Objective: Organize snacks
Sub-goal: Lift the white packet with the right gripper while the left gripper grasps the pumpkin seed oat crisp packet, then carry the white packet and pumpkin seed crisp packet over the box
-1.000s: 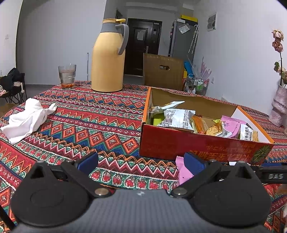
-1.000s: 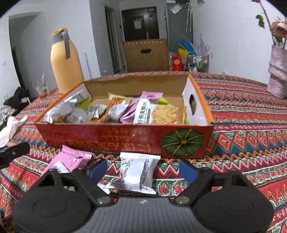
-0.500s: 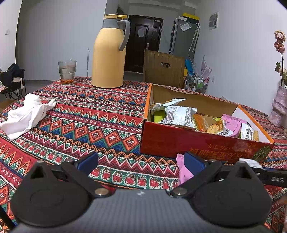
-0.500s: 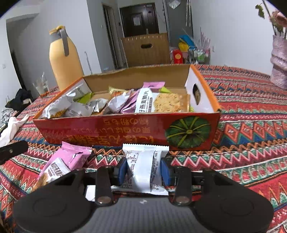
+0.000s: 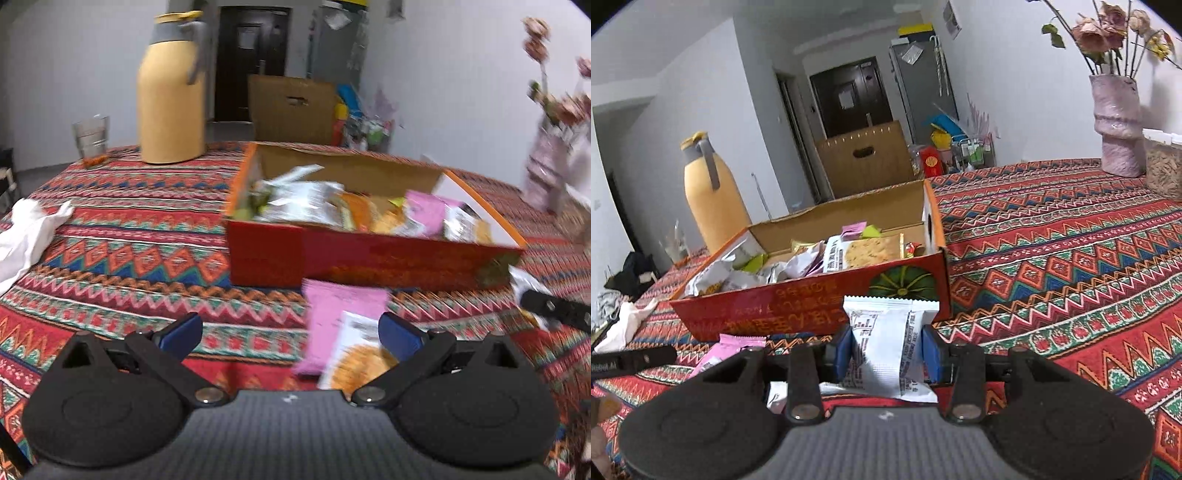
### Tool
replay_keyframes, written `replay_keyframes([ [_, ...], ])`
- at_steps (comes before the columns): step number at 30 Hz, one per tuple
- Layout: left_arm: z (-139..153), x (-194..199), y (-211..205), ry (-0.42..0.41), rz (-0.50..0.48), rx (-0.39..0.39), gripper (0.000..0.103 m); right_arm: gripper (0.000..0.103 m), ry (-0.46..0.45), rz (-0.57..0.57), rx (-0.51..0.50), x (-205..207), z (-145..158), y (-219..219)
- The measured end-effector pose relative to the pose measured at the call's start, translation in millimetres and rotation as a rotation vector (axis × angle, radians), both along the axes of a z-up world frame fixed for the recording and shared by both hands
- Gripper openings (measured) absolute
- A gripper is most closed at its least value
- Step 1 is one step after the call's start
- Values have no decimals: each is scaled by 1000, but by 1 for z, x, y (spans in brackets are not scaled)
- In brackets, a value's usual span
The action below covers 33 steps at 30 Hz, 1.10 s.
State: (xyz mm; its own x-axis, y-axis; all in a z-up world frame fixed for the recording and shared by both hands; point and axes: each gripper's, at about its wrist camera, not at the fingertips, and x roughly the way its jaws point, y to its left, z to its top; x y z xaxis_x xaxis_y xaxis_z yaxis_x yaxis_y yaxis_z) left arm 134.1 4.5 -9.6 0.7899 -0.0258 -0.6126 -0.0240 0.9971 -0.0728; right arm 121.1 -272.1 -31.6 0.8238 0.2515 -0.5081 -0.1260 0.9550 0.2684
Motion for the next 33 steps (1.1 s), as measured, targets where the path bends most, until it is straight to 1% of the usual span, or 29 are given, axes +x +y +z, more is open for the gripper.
replay_keyframes([
  [2,-4,0,-13,21,-22,17,103,39,-3,2,16,0,-2,-3],
  [6,-9,3,-29,53,-27,26,103,39,-12,26,35,-3,-6,-4],
  [9,-13,9,-34,72,-10,27,103,39,-19,39,42,-4,-9,-4],
  [15,-21,19,-33,109,34,4,102,39,-33,65,65,-8,-12,-4],
  [17,-24,20,-31,123,37,-13,93,39,-35,73,73,-8,-12,-4],
  [18,-24,19,-30,129,36,-22,91,39,-36,77,76,-8,-12,-4],
  [20,-25,19,-28,138,31,-41,78,39,-37,81,80,-8,-12,-4],
  [22,-25,17,-26,135,32,-56,74,39,-38,83,83,-8,-13,-4],
  [23,-25,16,-25,133,34,-63,70,39,-39,84,83,-8,-13,-4],
  [26,-25,11,-21,132,35,-84,70,39,-40,84,80,-8,-13,-3],
  [33,-21,-1,-14,115,52,-88,69,39,-47,79,62,-10,-13,-2],
])
